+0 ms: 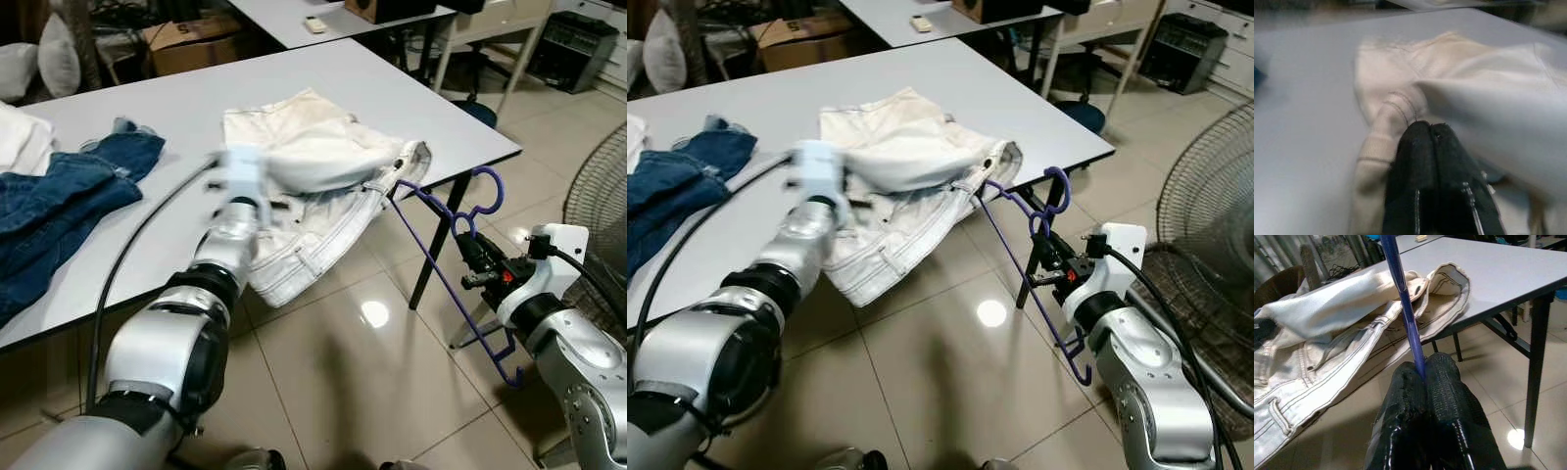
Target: Hang hanger
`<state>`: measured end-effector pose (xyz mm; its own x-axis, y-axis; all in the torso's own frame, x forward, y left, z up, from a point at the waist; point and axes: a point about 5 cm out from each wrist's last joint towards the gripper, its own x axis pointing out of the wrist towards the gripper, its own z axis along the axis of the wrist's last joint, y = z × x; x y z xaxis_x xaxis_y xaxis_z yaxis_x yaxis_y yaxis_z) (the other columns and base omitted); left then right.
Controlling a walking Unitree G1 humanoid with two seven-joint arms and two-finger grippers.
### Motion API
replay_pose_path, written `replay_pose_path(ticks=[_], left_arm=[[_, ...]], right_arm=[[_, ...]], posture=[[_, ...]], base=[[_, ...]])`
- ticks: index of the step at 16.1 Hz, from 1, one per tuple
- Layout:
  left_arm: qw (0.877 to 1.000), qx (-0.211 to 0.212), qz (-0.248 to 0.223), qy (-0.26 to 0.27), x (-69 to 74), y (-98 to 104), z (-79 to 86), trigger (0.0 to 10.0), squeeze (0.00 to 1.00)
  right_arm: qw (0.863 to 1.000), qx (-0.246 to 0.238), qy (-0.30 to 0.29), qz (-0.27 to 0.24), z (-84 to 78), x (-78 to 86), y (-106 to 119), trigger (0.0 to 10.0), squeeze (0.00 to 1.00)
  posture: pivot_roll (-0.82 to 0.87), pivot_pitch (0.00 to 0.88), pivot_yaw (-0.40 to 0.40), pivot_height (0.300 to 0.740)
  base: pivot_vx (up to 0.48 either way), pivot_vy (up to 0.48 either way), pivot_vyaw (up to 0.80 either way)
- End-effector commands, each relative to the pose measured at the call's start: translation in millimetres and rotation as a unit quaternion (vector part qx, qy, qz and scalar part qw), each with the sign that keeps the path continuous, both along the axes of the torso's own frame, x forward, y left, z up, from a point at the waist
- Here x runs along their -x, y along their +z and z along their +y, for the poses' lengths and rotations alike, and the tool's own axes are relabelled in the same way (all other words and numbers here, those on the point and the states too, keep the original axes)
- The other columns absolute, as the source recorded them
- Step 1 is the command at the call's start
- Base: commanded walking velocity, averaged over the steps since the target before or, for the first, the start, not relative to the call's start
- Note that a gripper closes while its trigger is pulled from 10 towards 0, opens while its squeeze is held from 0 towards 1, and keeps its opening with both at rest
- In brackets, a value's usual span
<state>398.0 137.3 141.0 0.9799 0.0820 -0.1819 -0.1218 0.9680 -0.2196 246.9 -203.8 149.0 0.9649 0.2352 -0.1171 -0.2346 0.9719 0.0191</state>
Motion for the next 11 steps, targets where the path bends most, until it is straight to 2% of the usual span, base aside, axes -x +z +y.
replay_pose_path(ticks=[1, 2, 3, 4, 5, 7, 8, 9, 10, 11], left_arm=[[0.981, 0.169, 0.032, 0.09, 0.8, -4.8, 16.0, 0.0, 0.0], [0.92, 0.339, 0.07, 0.184, 8.2, -21.3, 29.6, 0.0, 0.0], [0.892, 0.39, 0.082, 0.212, 11.6, -28.0, 33.0, 0.0, 0.0], [0.888, 0.395, 0.088, 0.221, 16.1, -36.2, 37.4, 0.0, 0.0], [0.906, 0.364, 0.083, 0.199, 16.3, -37.1, 36.8, 0.0, 0.0], [0.926, 0.335, 0.073, 0.159, 12.9, -31.8, 30.9, 0.0, 0.0], [0.948, 0.294, 0.052, 0.105, 7.3, -21.2, 22.7, 0.0, 0.0], [0.985, 0.17, 0.015, 0.005, 0.5, -4.9, 8.6, 0.0, 0.0], [0.992, 0.126, 0.004, -0.023, -0.7, -1.0, 4.8, 0.0, 0.0], [0.994, -0.026, -0.027, -0.099, -1.8, 6.7, -4.6, 10.0, 0.0]], right_arm=[[1.0, 0.001, -0.018, -0.013, -4.8, 2.6, 6.1, 10.0, 0.0], [1.0, 0.001, -0.019, -0.013, -4.7, 3.2, 5.8, 10.0, 0.0], [1.0, 0.001, -0.02, -0.013, -4.7, 3.5, 5.7, 10.0, 0.0], [1.0, 0.001, -0.021, -0.014, -4.6, 3.7, 5.5, 10.0, 0.0], [1.0, 0.0, -0.021, -0.014, -4.2, 3.7, 5.5, 10.0, 0.0], [1.0, 0.0, -0.021, -0.015, -4.0, 3.3, 5.3, 10.0, 0.0], [1.0, 0.001, -0.018, -0.014, -3.3, 2.4, 5.3, 10.0, 0.0], [1.0, 0.003, -0.015, -0.015, -3.0, 1.5, 5.5, 10.0, 0.0], [1.0, 0.004, -0.015, -0.015, -3.0, 1.4, 5.7, 10.0, 0.0], [1.0, 0.005, -0.015, -0.015, -3.1, 1.4, 5.9, 10.0, 0.0]], posture=[[-0.19, 0.01, 0.086, 0.74], [-0.19, 0.01, 0.086, 0.74], [-0.19, 0.01, 0.086, 0.74], [-0.19, 0.004, 0.092, 0.74], [-0.19, 0.004, 0.092, 0.74], [-0.18, 0.003, 0.088, 0.74], [-0.18, 0.003, 0.083, 0.74], [-0.18, 0.002, 0.083, 0.74], [-0.18, 0.002, 0.083, 0.74], [-0.18, 0.002, 0.084, 0.74]], base=[[0.0, 0.0, 0.0], [0.0, 0.0, 0.0], [0.0, 0.0, 0.0], [0.0, 0.0, 0.0], [0.0, 0.0, 0.0], [0.0, 0.0, 0.0], [0.0, 0.0, 0.0], [0.0, 0.0, 0.0], [0.0, 0.0, 0.0], [0.0, 0.0, 0.0]])
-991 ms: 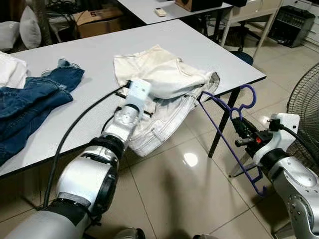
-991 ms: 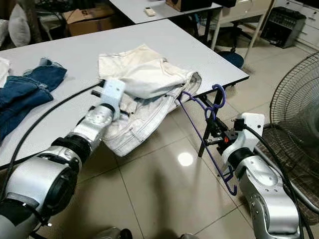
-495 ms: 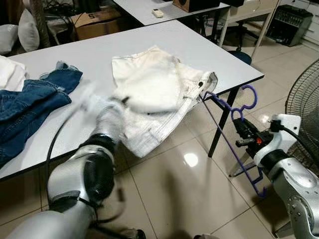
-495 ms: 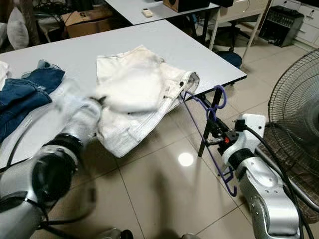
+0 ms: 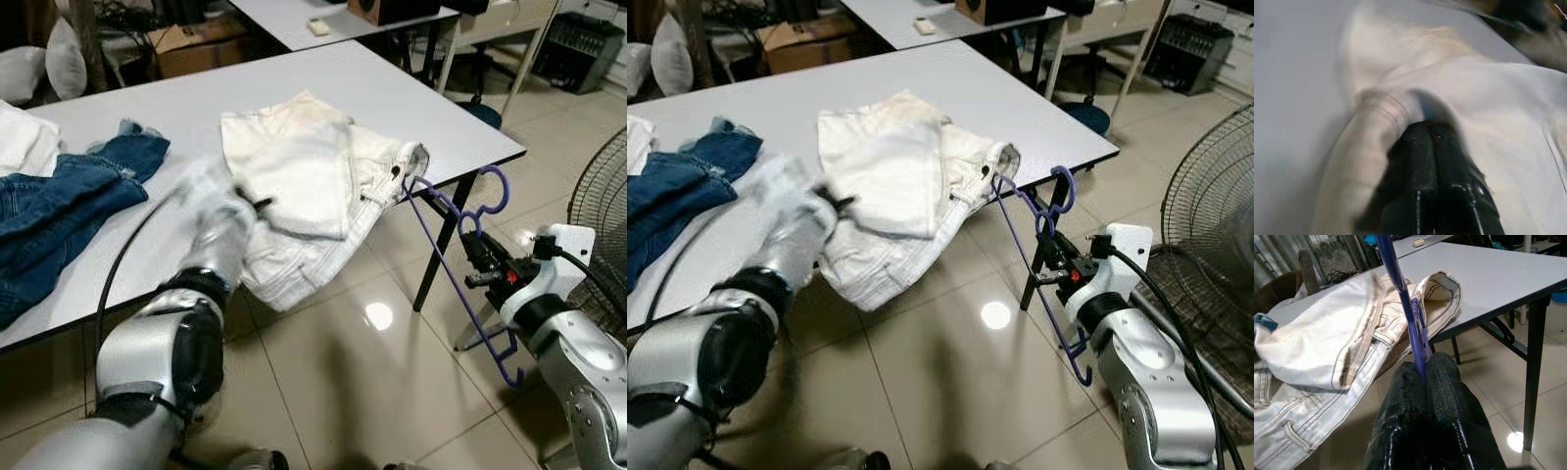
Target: Hang hanger
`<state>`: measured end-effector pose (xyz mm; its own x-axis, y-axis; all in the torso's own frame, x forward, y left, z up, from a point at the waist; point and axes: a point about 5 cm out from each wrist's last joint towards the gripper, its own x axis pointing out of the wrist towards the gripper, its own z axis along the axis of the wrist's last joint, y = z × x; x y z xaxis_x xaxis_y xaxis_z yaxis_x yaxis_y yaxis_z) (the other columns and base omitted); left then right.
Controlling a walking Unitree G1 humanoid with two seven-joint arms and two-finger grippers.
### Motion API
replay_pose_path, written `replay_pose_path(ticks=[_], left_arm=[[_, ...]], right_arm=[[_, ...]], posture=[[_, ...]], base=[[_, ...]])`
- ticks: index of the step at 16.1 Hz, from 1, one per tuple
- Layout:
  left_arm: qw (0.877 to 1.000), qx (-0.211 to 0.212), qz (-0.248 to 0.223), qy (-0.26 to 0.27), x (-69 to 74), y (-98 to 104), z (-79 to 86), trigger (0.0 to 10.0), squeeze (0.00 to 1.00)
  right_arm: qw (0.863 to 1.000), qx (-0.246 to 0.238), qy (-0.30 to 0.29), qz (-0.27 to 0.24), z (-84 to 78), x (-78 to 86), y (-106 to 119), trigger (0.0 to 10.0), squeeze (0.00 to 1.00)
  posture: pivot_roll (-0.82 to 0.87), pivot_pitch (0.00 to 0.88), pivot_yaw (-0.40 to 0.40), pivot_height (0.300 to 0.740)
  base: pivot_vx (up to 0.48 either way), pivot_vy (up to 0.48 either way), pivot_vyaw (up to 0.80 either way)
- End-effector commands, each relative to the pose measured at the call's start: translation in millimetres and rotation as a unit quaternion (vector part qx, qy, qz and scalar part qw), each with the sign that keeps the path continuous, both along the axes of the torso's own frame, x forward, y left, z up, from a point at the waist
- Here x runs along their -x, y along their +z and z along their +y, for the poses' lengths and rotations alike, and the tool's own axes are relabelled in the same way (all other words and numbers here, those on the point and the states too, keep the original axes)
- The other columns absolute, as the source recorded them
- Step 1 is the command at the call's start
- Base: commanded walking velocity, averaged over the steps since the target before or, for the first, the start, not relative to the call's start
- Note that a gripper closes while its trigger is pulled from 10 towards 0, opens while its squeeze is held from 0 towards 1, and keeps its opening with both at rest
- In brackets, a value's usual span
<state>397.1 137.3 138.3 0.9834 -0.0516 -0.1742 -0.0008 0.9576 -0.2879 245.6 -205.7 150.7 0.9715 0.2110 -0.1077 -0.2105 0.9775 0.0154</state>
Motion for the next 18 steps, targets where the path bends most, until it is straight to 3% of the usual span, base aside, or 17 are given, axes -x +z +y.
replay_pose_path(ticks=[1, 2, 3, 4, 7, 8, 9, 10, 11, 12, 13, 14, 15, 17, 18], left_arm=[[0.997, -0.059, -0.028, -0.036, -2.7, 9.4, -4.7, 10.0, 0.0], [0.991, -0.111, -0.044, -0.067, -2.4, 11.4, -8.4, 10.0, 0.0], [0.969, -0.205, -0.062, -0.12, -1.0, 11.8, -10.4, 10.0, 1.0], [0.95, -0.27, -0.048, -0.15, -0.4, 9.3, -3.2, 10.0, 1.0], [0.928, -0.303, -0.01, -0.217, 2.0, 5.5, 12.1, 10.0, 1.0], [0.914, -0.318, 0.004, -0.254, 4.0, 4.4, 19.1, 10.0, 1.0], [0.88, -0.354, 0.019, -0.316, 8.9, 3.4, 31.3, 10.0, 1.0], [0.866, -0.362, 0.017, -0.344, 11.5, 4.2, 35.8, 10.0, 1.0], [0.842, -0.379, 0.007, -0.384, 15.5, 6.5, 41.4, 10.0, 1.0], [0.81, -0.399, 0.007, -0.43, 21.3, 7.2, 48.0, 10.0, 1.0], [0.799, -0.403, 0.008, -0.446, 23.5, 7.2, 49.9, 10.0, 1.0], [0.778, -0.4, 0.018, -0.484, 28.8, 6.4, 52.7, 10.0, 1.0], [0.76, -0.398, 0.024, -0.514, 32.6, 6.7, 53.0, 10.0, 1.0], [0.743, -0.396, 0.01, -0.54, 35.3, 9.3, 47.7, 10.0, 1.0], [0.722, -0.38, -0.055, -0.576, 38.2, 14.5, 21.8, 10.0, 1.0]], right_arm=[[1.0, 0.005, -0.002, -0.01, -1.3, 0.1, 4.2, 10.0, 0.0], [1.0, 0.005, -0.002, -0.01, -1.4, 0.2, 4.3, 10.0, 0.0], [1.0, 0.008, -0.002, -0.01, -1.6, 1.0, 4.2, 10.0, 0.0], [1.0, 0.009, -0.002, -0.01, -2.1, 1.6, 4.1, 10.0, 0.0], [1.0, 0.012, -0.002, -0.01, -3.8, 2.2, 4.2, 10.0, 0.0], [1.0, 0.013, -0.002, -0.01, -4.5, 2.2, 4.3, 10.0, 0.0], [1.0, 0.016, 0.0, -0.01, -5.6, 1.4, 4.8, 10.0, 0.0], [1.0, 0.017, 0.001, -0.01, -5.8, 0.7, 5.0, 10.0, 0.0], [1.0, 0.018, 0.003, -0.011, -6.1, -0.6, 5.3, 10.0, 0.0], [1.0, 0.019, 0.005, -0.011, -5.8, -2.2, 5.3, 10.0, 0.0], [1.0, 0.019, 0.006, -0.012, -5.6, -2.7, 5.3, 10.0, 0.0], [1.0, 0.019, 0.008, -0.012, -5.2, -3.7, 5.6, 10.0, 0.0], [1.0, 0.019, 0.009, -0.013, -4.8, -4.4, 5.6, 10.0, 0.0], [1.0, 0.02, 0.01, -0.013, -4.8, -4.5, 5.6, 10.0, 0.0], [1.0, 0.021, 0.007, -0.013, -6.1, -2.7, 5.3, 10.0, 0.0]], posture=[[-0.18, 0.002, 0.084, 0.74], [-0.18, 0.002, 0.086, 0.74], [-0.18, 0.002, 0.088, 0.74], [-0.18, 0.0, 0.09, 0.74], [-0.18, 0.0, 0.083, 0.74], [-0.18, 0.0, 0.08, 0.74], [-0.17, 0.0, 0.074, 0.74], [-0.17, 0.0, 0.07, 0.74], [-0.16, 0.0, 0.066, 0.74], [-0.16, 0.0, 0.063, 0.74], [-0.16, 0.0, 0.063, 0.74], [-0.16, 0.0, 0.06, 0.74], [-0.16, 0.0, 0.061, 0.74], [-0.16, 0.0, 0.062, 0.74], [-0.16, 0.0, 0.063, 0.74]], base=[[0.0, 0.0, 0.0], [0.0, 0.0, 0.0], [0.0, 0.0, 0.0], [0.0, 0.0, 0.0], [0.0, 0.0, 0.0], [0.0, 0.0, 0.0], [0.0, 0.0, 0.0], [0.0, 0.0, 0.0], [0.0, 0.0, 0.0], [0.0, 0.0, 0.0], [0.0, 0.0, 0.0], [0.0, 0.0, 0.0], [0.0, 0.0, 0.0], [0.0, 0.0, 0.0], [0.0, 0.0, 0.0]])
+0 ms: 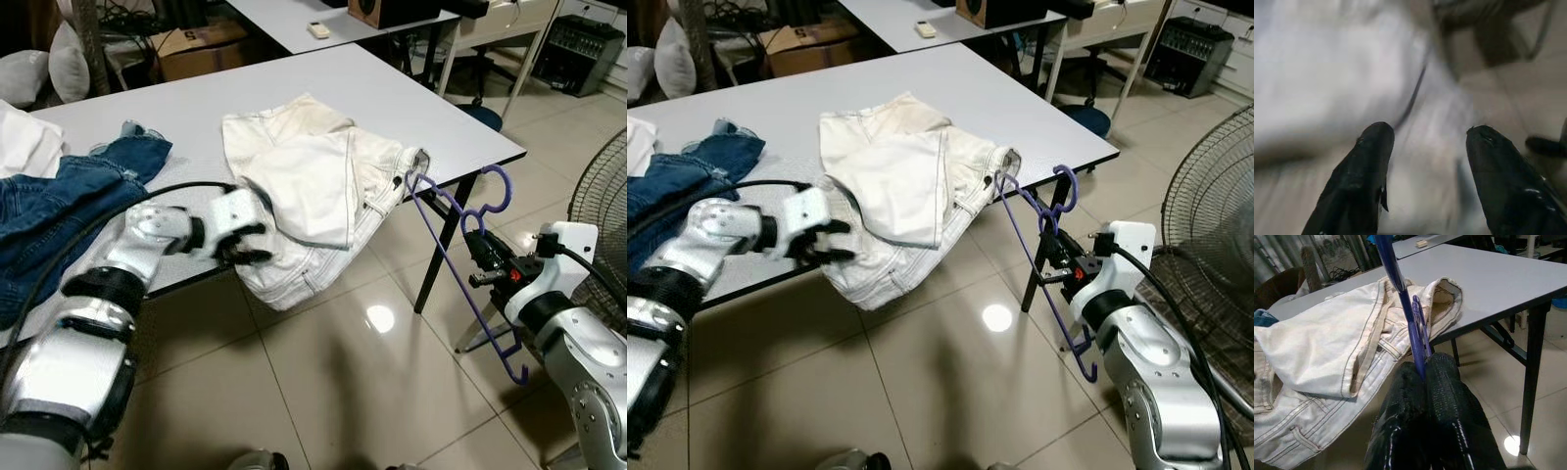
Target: Hang hanger
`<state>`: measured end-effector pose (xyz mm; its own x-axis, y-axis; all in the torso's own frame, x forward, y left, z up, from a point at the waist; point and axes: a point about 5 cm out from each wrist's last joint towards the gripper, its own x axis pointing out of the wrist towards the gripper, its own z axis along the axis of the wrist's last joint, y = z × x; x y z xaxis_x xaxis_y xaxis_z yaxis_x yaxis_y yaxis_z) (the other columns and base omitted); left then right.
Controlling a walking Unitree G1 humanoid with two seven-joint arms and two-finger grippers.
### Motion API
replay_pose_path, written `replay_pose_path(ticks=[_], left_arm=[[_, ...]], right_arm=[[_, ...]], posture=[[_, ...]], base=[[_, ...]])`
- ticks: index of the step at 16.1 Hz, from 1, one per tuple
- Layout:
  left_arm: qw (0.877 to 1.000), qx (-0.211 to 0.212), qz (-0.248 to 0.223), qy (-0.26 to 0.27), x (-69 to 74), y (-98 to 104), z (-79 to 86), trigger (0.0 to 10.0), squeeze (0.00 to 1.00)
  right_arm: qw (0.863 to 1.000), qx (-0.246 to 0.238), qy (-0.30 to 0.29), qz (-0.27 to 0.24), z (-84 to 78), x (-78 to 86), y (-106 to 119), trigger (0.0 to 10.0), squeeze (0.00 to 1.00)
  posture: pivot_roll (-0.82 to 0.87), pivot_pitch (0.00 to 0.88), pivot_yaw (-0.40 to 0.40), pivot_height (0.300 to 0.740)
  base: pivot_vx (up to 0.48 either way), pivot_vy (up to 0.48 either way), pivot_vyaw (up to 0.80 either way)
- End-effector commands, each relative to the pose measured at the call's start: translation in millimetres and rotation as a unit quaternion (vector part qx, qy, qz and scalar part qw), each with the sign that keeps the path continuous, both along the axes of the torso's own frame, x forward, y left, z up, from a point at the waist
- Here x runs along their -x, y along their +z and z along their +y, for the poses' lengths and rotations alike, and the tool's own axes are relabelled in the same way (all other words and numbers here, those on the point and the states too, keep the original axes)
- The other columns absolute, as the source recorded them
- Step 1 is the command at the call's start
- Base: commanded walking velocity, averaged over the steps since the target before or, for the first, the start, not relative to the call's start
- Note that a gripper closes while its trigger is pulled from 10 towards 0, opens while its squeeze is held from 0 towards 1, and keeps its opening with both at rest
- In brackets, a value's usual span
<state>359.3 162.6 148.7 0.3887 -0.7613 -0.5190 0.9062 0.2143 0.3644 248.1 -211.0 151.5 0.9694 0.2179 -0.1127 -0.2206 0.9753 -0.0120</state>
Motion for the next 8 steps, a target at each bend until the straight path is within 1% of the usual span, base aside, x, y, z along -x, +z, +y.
replay_pose_path(ticks=[1, 2, 3, 4, 5, 6, 7, 8], left_arm=[[0.999, 0.009, -0.022, -0.028, 1.1, 4.9, -9.4, 10.0, 1.0], [0.997, 0.029, -0.051, -0.051, 2.6, 4.6, -28.5, 10.0, 1.0], [0.996, 0.032, -0.062, -0.061, 3.7, 3.7, -36.5, 10.0, 1.0], [0.992, 0.038, -0.087, -0.078, 6.3, 1.3, -53.7, 10.0, 0.4], [0.989, 0.035, -0.123, -0.076, 7.2, -2.9, -69.4, 10.0, 0.0], [0.988, 0.022, -0.135, -0.076, 8.1, -8.8, -77.1, 10.0, 0.0], [0.986, 0.007, -0.154, -0.066, 7.0, -11.9, -80.9, 10.0, 0.0], [0.984, 0.004, -0.174, -0.033, 3.5, -14.7, -86.0, 10.0, 0.0]], right_arm=[[1.0, 0.007, 0.001, -0.012, -1.3, 0.5, 4.1, 10.0, 0.0], [1.0, 0.009, -0.005, -0.009, -4.0, 3.9, 2.9, 10.0, 0.0], [1.0, 0.011, -0.009, -0.007, -5.6, 5.6, 2.5, 10.0, 0.0], [1.0, 0.016, -0.018, -0.004, -9.2, 10.4, 1.5, 10.0, 0.0], [0.999, 0.023, -0.026, 0.0, -12.5, 17.4, -0.2, 10.0, 0.0], [0.999, 0.024, -0.029, 0.004, -14.0, 21.6, -1.5, 10.0, 0.0], [0.999, 0.024, -0.032, 0.005, -14.4, 23.7, -1.9, 10.0, 0.0], [0.999, 0.024, -0.035, 0.006, -15.2, 25.6, -2.2, 10.0, 0.0]], posture=[[-0.16, 0.0, 0.063, 0.74], [-0.17, 0.0, 0.064, 0.74], [-0.17, 0.0, 0.064, 0.74], [-0.19, 0.0, 0.073, 0.74], [-0.19, 0.0, 0.074, 0.74], [-0.2, 0.0, 0.079, 0.74], [-0.21, 0.0, 0.082, 0.74], [-0.21, 0.001, 0.084, 0.74]], base=[[0.0, 0.0, 0.0], [0.0, 0.0, 0.0], [0.0, 0.0, 0.0], [0.0, 0.0, 0.0], [0.0, 0.0, 0.0], [0.0, 0.0, 0.0], [0.0, 0.0, 0.0], [0.0, 0.0, 0.0]])
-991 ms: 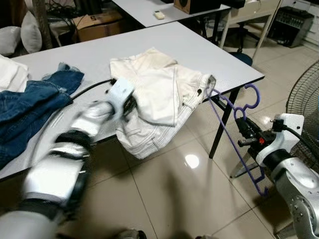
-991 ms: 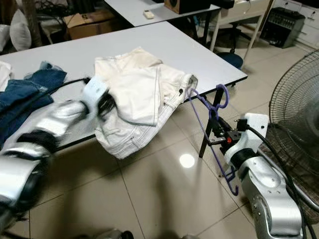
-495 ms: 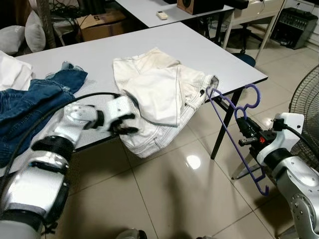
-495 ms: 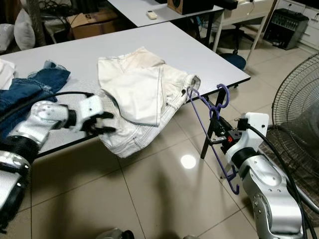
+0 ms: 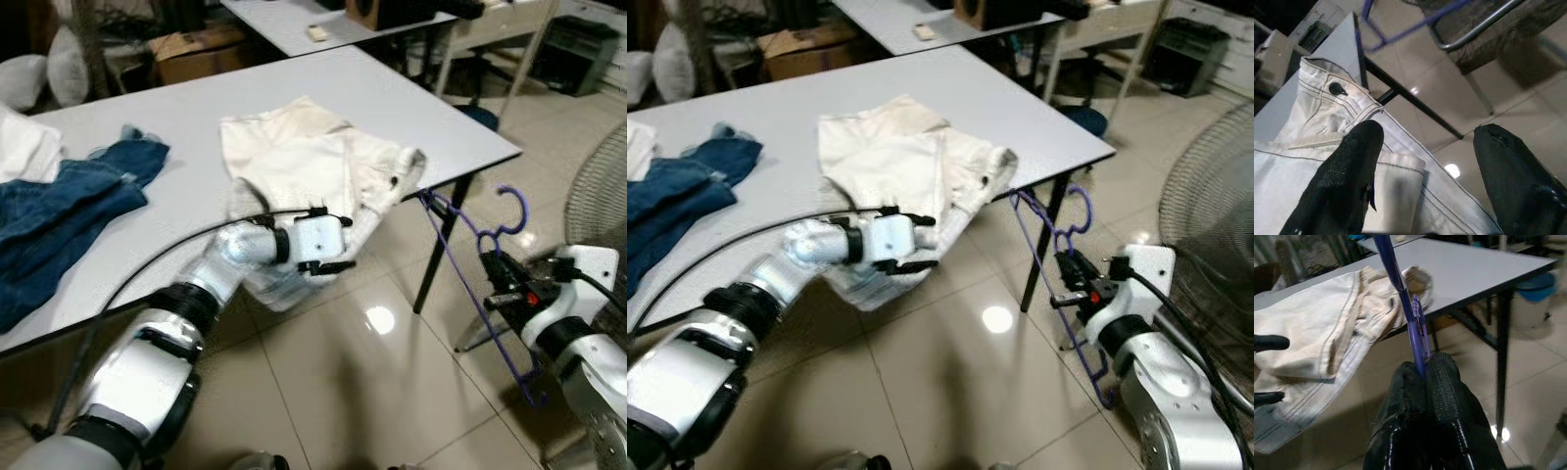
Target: Hang hanger
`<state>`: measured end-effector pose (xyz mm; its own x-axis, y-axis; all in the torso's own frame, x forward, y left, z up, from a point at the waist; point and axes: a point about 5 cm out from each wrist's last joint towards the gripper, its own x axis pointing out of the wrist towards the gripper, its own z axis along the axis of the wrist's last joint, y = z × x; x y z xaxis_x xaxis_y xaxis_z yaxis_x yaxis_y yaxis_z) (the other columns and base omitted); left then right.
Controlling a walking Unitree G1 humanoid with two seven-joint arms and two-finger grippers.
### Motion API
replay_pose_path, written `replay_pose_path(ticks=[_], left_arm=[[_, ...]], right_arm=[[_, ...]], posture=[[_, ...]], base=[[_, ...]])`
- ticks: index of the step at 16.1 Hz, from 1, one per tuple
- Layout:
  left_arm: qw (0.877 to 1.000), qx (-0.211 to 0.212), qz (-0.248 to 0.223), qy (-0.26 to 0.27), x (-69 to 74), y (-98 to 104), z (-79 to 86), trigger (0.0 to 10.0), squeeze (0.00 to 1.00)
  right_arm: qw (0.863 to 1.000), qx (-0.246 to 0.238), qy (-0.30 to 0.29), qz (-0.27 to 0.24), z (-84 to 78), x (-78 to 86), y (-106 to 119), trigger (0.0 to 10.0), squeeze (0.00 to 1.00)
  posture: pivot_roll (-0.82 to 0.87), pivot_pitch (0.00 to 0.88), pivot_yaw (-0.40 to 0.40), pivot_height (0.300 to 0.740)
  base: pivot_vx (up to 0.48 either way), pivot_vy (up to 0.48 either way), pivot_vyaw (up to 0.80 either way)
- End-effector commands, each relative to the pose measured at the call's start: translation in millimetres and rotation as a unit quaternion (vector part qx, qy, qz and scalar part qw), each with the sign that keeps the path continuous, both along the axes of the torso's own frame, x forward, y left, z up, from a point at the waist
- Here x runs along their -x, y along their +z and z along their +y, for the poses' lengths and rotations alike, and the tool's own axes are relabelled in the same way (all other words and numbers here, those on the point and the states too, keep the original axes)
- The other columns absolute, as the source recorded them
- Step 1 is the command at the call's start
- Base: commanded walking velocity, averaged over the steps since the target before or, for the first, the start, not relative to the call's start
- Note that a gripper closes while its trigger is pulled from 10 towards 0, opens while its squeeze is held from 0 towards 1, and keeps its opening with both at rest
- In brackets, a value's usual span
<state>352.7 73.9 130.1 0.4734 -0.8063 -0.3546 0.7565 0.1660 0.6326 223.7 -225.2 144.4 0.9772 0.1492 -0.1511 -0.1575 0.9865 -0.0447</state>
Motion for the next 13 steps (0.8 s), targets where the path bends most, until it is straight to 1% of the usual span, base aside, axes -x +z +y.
replay_pose_path(ticks=[1, 3, 4, 5, 6, 7, 9, 10, 11, 12, 13], left_arm=[[0.999, -0.011, -0.017, 0.046, -6.5, -2.7, -2.9, 10.0, 0.0], [0.996, -0.037, -0.043, 0.07, -8.8, -7.5, -6.8, 10.0, 0.0], [0.992, -0.055, -0.063, 0.095, -11.7, -10.0, -9.2, 10.0, 0.0], [0.99, -0.066, -0.075, 0.102, -12.6, -11.2, -10.2, 10.0, 0.0], [0.986, -0.082, -0.09, 0.113, -13.5, -13.8, -11.1, 10.0, 0.0], [0.979, -0.105, -0.109, 0.136, -15.4, -17.5, -11.4, 10.0, 0.0], [0.976, -0.116, -0.104, 0.151, -14.9, -22.8, -11.0, 10.0, 0.0], [0.975, -0.123, -0.102, 0.157, -14.1, -26.3, -10.3, 8.2, 0.0], [0.973, -0.126, -0.102, 0.163, -13.7, -28.5, -9.5, 4.0, 0.0], [0.972, -0.126, -0.103, 0.169, -13.9, -29.2, -9.0, 2.9, 0.0], [0.97, -0.124, -0.106, 0.182, -14.6, -29.4, -8.2, 0.0, 0.0]], right_arm=[[1.0, 0.005, -0.005, -0.009, -1.7, 2.5, 5.2, 10.0, 0.0], [1.0, 0.005, -0.005, -0.01, -1.3, 3.0, 5.9, 10.0, 0.0], [1.0, 0.005, -0.006, -0.01, -1.6, 2.8, 6.5, 10.0, 0.0], [1.0, 0.005, -0.006, -0.01, -1.3, 2.8, 6.6, 10.0, 0.0], [1.0, 0.005, -0.005, -0.01, -0.3, 2.9, 6.8, 10.0, 0.0], [1.0, 0.005, -0.003, -0.01, 1.2, 3.3, 7.0, 10.0, 0.0], [1.0, 0.006, -0.003, -0.01, 1.0, 4.4, 7.0, 10.0, 0.0], [1.0, 0.007, -0.003, -0.009, 0.7, 5.3, 7.2, 10.0, 0.0], [1.0, 0.007, -0.004, -0.009, 0.4, 6.0, 7.5, 10.0, 0.0], [1.0, 0.008, -0.005, -0.009, 0.4, 6.2, 7.7, 10.0, 0.0], [1.0, 0.008, -0.005, -0.009, 0.4, 7.0, 8.0, 10.0, 0.0]], posture=[[-0.21, 0.001, 0.084, 0.74], [-0.22, 0.004, 0.087, 0.74], [-0.22, 0.007, 0.087, 0.74], [-0.22, 0.009, 0.087, 0.74], [-0.22, 0.014, 0.089, 0.74], [-0.22, 0.019, 0.092, 0.74], [-0.23, 0.022, 0.096, 0.74], [-0.23, 0.025, 0.098, 0.74], [-0.24, 0.026, 0.099, 0.74], [-0.24, 0.026, 0.099, 0.74], [-0.24, 0.03, 0.101, 0.74]], base=[[0.0, 0.0, 0.0], [0.0, 0.0, 0.0], [0.0, 0.0, 0.0], [0.0, 0.0, 0.0], [0.0, 0.0, 0.0], [0.0, 0.0, 0.0], [0.0, 0.0, 0.0], [0.0, 0.0, 0.0], [0.0, 0.0, 0.0], [0.0, 0.0, 0.0], [0.0, 0.0, 0.0]])
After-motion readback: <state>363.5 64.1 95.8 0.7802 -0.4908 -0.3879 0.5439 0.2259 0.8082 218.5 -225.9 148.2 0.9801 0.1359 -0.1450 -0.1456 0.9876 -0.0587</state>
